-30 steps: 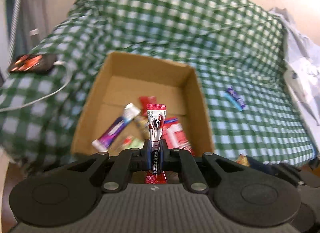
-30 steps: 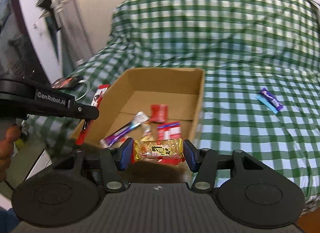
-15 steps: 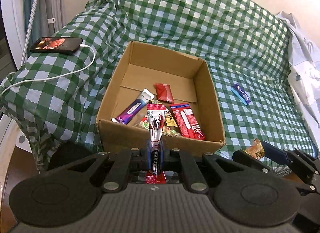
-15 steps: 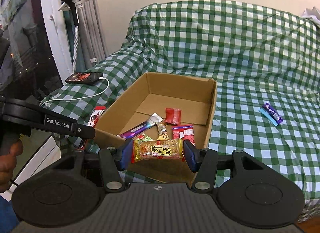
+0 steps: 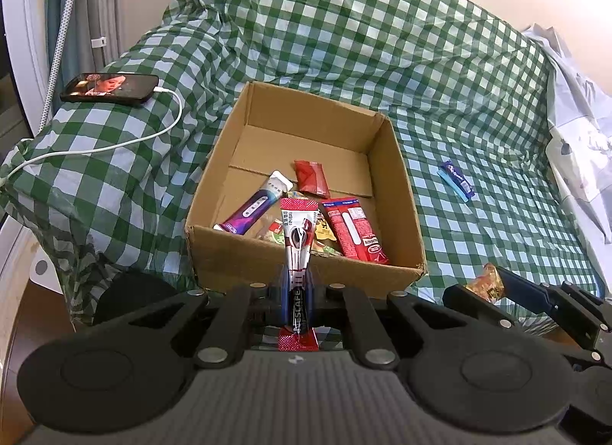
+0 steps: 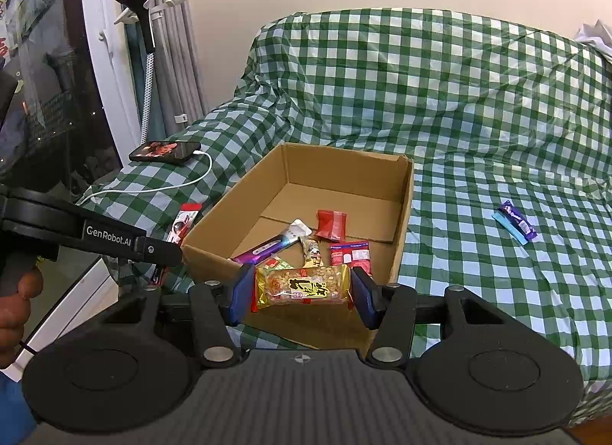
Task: Organize snacks
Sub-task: 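Carry the orange snack and Nescafe stick over the box, then lower the orange snack with the right tool while the left tool lowers the Nescafe stick into the box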
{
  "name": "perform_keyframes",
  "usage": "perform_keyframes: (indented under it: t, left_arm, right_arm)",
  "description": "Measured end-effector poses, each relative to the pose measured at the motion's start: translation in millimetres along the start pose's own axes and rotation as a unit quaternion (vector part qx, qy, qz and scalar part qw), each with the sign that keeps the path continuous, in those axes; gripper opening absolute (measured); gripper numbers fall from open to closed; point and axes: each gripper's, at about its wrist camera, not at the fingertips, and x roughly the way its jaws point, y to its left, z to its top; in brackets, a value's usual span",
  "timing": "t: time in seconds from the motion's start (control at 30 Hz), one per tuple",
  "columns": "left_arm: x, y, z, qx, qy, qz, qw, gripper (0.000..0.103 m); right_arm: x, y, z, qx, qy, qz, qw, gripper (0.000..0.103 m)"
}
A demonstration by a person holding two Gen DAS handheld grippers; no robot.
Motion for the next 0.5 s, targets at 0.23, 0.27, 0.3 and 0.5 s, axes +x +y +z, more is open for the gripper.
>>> perform_keyframes:
  t: [0.23,0.27,0.3,0.5]
  left_arm:
    - [2.5,-0.2,-0.9,0.001,0.004,0.001,1.0,0.009]
    - [2.8,-0.7,-1.2,0.001,0.005,0.001,1.0,0.009]
    - [3.2,-0.3,-1.0,0.001,0.005,0.001,1.0,0.009]
    - [8.1,1.3,0.2,0.002,0.012,0.0,0.9999,0.009]
  right_arm:
    - [2.1,-1.3,-1.9,0.001,0.004,0.002,1.0,0.056]
    - [2.3,-1.0,-2.0,0.001,0.004,0.001,1.0,0.056]
    - [2.4,-0.9,-2.0,0.001,0.004,0.001,1.0,0.056]
    - [6.4,-0.5,-4.1,0.002,0.007,0.002,1.0,0.056]
